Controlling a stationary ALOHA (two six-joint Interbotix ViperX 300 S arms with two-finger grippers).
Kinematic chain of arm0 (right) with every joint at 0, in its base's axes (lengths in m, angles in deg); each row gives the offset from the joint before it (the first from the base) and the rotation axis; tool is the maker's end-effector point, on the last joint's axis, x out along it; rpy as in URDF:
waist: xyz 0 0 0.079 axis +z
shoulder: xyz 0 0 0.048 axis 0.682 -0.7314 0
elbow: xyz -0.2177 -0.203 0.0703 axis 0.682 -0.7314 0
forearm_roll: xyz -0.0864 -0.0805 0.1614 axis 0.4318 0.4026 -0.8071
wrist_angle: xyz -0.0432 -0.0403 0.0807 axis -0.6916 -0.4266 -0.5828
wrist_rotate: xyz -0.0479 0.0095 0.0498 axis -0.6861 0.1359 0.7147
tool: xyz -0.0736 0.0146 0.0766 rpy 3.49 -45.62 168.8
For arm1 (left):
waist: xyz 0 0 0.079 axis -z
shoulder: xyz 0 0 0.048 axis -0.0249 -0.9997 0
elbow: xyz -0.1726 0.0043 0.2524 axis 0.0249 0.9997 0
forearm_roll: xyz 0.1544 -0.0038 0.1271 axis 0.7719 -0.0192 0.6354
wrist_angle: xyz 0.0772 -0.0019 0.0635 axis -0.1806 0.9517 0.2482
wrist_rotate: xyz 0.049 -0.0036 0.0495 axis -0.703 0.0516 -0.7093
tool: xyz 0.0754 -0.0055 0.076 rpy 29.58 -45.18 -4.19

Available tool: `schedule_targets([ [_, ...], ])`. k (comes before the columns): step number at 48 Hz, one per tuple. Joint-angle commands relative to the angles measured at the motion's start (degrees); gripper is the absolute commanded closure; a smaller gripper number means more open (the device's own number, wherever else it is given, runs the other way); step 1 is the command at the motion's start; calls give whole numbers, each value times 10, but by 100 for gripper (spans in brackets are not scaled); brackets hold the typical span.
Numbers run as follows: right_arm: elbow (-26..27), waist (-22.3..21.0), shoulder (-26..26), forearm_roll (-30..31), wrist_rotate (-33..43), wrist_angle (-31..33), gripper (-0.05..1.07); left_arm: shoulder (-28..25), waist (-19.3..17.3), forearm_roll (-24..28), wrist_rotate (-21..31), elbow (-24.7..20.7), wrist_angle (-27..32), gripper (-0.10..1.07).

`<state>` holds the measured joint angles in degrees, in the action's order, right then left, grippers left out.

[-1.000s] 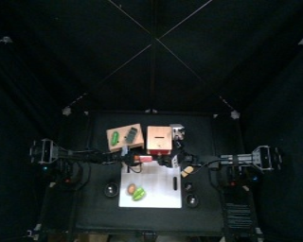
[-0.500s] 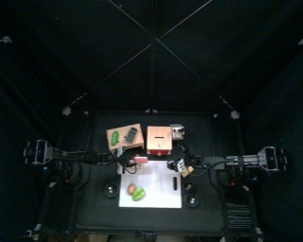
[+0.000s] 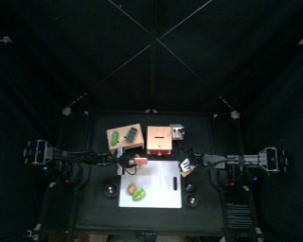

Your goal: Drop seaweed wrapping

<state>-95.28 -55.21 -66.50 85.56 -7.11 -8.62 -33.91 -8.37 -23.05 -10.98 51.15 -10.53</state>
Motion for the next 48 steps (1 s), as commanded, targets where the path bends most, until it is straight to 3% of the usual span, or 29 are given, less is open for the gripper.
schedule_targets([
  [1, 3, -15, -3, 2, 0, 5, 42, 3, 1, -2, 1, -7, -4, 39],
  [22, 18, -25, -70, 34, -1, 4, 35, 2, 1, -4, 1, -7, -4, 39],
  [48, 20, -24, -75, 49, -1, 1, 7, 1, 1, -4, 1, -7, -3, 39],
])
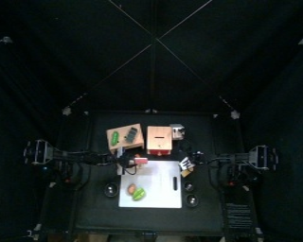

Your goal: Drop seaweed wrapping

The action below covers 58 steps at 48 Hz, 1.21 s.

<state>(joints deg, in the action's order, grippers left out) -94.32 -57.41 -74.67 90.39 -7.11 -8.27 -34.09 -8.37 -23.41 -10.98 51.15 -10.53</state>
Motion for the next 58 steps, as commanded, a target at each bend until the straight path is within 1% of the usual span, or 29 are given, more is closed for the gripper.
schedule_targets([
  [1, 11, -2, 7, 1, -1, -2, 6, 3, 1, -1, 1, -7, -3, 39],
  [12, 13, -2, 16, 4, -1, 6, 5, 3, 1, -1, 1, -7, -3, 39],
  [23, 36, -2, 58, 35, -1, 43, 5, 3, 1, -1, 1, -7, -3, 39],
  [32, 45, 4, 90, 52, -1, 46, 5, 3, 1, -1, 1, -7, -3, 39],
  [43, 40, 7, 91, 52, -1, 41, 5, 3, 1, -1, 1, -7, -3, 39],
  [47, 46, 16, 91, 52, -2, 20, 5, 3, 1, -1, 1, -7, -3, 39],
  [52, 56, 36, 96, 59, -8, -28, 5, 3, 1, 0, 1, -7, -3, 39],
  [58, 70, 62, 104, 99, -9, -88, 5, 3, 2, 1, 1, -11, -4, 39],
])
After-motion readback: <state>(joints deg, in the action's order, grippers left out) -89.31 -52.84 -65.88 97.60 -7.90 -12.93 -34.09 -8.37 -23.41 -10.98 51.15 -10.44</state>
